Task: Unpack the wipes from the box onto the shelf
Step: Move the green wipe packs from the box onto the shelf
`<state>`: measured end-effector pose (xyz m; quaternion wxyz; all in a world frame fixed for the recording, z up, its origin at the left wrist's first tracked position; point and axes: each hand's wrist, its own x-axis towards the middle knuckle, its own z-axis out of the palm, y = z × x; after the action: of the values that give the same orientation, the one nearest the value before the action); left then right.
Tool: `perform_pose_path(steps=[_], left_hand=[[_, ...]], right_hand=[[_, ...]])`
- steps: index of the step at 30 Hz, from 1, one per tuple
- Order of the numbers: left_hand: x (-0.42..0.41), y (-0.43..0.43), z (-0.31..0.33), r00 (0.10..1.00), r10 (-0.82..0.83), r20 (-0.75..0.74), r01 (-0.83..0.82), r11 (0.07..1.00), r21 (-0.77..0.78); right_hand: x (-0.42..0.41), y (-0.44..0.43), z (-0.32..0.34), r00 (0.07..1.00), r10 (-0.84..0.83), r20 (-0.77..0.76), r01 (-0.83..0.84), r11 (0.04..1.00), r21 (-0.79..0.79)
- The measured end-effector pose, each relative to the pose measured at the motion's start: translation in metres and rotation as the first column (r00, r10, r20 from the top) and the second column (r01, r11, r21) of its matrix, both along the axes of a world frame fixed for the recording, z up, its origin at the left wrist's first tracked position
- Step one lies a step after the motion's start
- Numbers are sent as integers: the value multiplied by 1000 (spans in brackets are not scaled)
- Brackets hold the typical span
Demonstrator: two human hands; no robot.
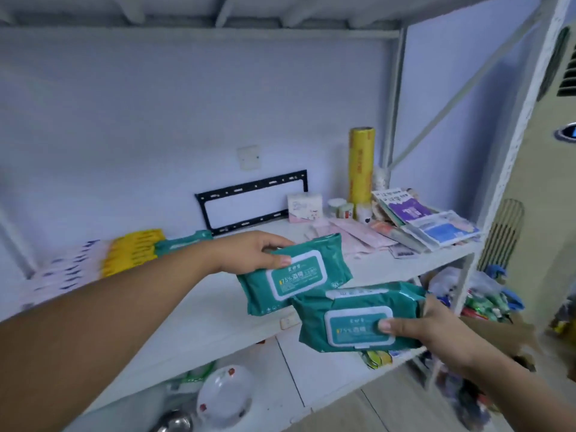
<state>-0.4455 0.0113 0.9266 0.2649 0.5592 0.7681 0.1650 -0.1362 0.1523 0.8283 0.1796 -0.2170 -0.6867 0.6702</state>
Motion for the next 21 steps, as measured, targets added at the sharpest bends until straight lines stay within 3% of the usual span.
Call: perform_pose_path(steps=[7,14,21], left_hand=[[-94,-90,14,984,146,-102,-150,988,-35],[-177,-137,1,957,192,-217,-211,975,-64],[-233,-123,-30,967,147,-210,-172,980,-102]], right_hand=[[-112,-45,22,969,246,-13,-246,969,26],[-211,-81,2,952,299,-63,-301,953,-33],[-276,-99,-20,957,283,-65,-286,958,-36]])
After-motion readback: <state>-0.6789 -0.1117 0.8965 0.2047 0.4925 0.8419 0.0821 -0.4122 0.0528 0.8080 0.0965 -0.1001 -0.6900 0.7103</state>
